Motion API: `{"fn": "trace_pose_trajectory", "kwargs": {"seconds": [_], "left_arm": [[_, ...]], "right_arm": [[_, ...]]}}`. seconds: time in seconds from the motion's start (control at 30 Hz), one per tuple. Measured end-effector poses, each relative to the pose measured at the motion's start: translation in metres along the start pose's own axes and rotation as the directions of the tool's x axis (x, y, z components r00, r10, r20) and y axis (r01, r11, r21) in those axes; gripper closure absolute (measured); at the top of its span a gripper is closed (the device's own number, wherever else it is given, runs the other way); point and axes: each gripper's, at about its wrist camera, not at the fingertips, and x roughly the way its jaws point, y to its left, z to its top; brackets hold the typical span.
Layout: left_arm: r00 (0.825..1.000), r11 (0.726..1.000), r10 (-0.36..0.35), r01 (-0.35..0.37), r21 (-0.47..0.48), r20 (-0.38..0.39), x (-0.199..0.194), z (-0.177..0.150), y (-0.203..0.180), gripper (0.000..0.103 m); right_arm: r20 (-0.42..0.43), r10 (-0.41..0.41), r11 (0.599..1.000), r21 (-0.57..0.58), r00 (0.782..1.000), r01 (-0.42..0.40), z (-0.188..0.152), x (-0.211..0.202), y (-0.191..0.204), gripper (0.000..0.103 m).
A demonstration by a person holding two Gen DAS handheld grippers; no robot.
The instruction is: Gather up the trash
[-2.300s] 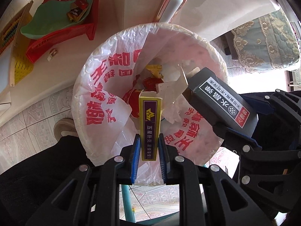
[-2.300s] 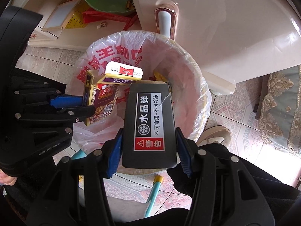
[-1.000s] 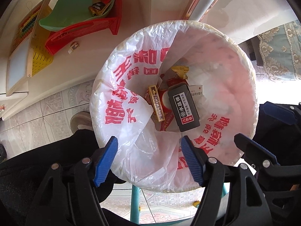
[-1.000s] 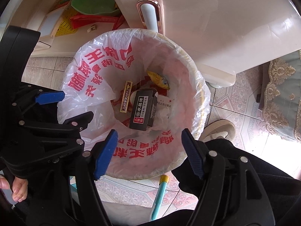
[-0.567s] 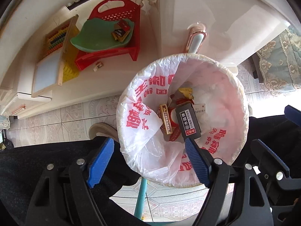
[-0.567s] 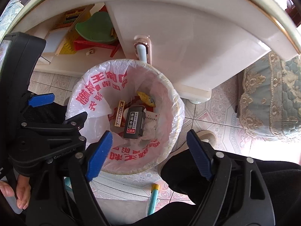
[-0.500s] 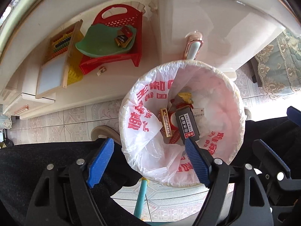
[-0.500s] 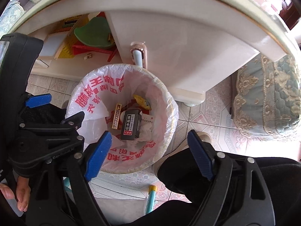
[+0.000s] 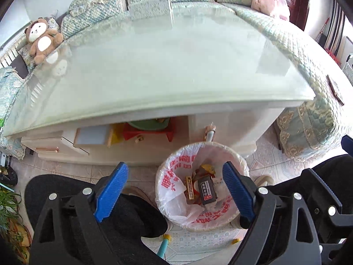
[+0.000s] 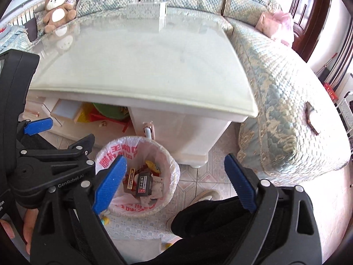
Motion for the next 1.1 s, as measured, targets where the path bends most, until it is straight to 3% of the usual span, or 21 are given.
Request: {"fn": "trace_pose_trajectory", "kwargs": {"seconds": [0.2, 0.4, 0.67, 1.1], "left_arm": [[0.98, 0.999, 0.011, -0.003, -0.043, 0.199, -0.083, 0.022, 0.012, 0.007], [0.939, 0.998, 0.027, -0.007, -0.059, 0.343, -0.149, 0.026, 0.017, 0.007], [0.91, 0.997, 0.034, 0.0, -0.081, 0.413, -0.201, 0.021, 0.019, 0.007], [0.897, 0.995, 0.019, 0.026, -0.097, 0.442, -0.23, 0.015, 0.025, 0.007]], "right_arm": [[0.194, -0.008, 0.999, 0.045, 0.981, -0.001, 0.021, -0.072, -0.011, 0.009], [0.328, -0.055, 0.997, 0.063, 0.943, 0.037, 0.026, -0.129, -0.015, 0.006], [0.41, -0.113, 0.992, 0.093, 0.905, 0.082, 0.025, -0.171, -0.017, 0.006], [0.454, -0.128, 0.989, 0.12, 0.882, 0.082, 0.021, -0.19, -0.018, 0.006]]}}
